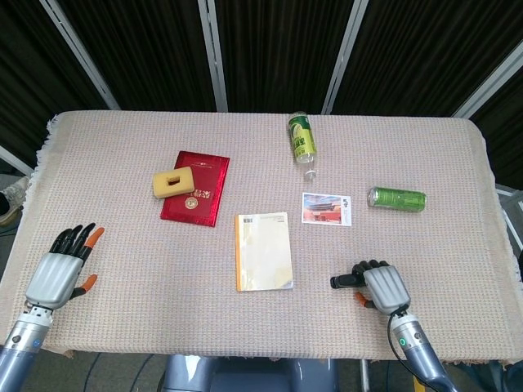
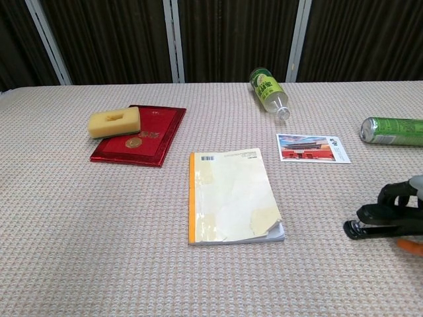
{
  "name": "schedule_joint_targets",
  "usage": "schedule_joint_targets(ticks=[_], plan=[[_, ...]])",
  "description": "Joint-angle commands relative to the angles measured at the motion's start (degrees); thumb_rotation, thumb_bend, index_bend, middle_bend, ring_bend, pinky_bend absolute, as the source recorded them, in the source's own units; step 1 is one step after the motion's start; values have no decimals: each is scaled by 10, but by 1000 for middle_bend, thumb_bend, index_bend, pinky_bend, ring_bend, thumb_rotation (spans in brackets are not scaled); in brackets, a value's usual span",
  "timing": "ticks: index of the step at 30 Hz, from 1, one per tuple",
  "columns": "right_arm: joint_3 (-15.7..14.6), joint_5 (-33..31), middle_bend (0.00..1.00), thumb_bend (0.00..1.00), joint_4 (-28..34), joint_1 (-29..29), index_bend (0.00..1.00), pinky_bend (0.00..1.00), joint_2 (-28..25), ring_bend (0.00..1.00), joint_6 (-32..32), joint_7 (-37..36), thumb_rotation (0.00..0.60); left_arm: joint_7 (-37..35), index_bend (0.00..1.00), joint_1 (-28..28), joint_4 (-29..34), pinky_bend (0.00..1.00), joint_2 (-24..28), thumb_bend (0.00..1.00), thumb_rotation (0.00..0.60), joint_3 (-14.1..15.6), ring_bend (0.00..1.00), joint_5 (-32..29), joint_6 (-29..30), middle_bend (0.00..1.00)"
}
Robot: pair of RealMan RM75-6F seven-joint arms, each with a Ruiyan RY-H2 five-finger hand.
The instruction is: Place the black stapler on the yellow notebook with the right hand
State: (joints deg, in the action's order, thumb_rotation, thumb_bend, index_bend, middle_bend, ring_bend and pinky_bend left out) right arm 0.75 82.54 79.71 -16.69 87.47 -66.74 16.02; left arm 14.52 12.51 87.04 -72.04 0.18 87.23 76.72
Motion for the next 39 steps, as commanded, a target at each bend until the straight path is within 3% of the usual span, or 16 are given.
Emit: schedule_joint_targets(ticks=[1, 5, 10, 16, 26, 39], plan=[[2, -2, 431, 255, -13, -4, 460, 485, 8, 401, 3, -8, 600, 1, 0, 0, 0, 94, -1, 299, 600, 0, 0, -1, -1, 0], [4, 1, 504, 267, -26, -6, 544, 573, 17, 487, 0, -9, 600, -2, 0, 1, 0, 94, -1, 299, 600, 0, 0, 1, 0, 0], [5, 7, 590, 434, -35, -11, 637, 666, 22, 584, -1, -15, 600, -3, 0, 2, -1, 94, -1, 299, 600, 1, 0, 1, -1, 0], [5, 21, 641, 510, -39, -13, 704, 733, 20, 648, -13, -30, 600, -6, 0, 3, 0, 94, 1, 300, 600, 3, 0, 3, -4, 0], [4, 22, 655, 515, -3, -14, 720, 749, -2, 664, -20, -2, 600, -8, 0, 3, 2, 93, 3, 302, 600, 6, 0, 7, -2, 0], [21, 8, 655, 516, 118, -35, 720, 749, -19, 664, -12, 153, 600, -19, 0, 4, 4, 93, 7, 302, 600, 6, 0, 8, -3, 0]])
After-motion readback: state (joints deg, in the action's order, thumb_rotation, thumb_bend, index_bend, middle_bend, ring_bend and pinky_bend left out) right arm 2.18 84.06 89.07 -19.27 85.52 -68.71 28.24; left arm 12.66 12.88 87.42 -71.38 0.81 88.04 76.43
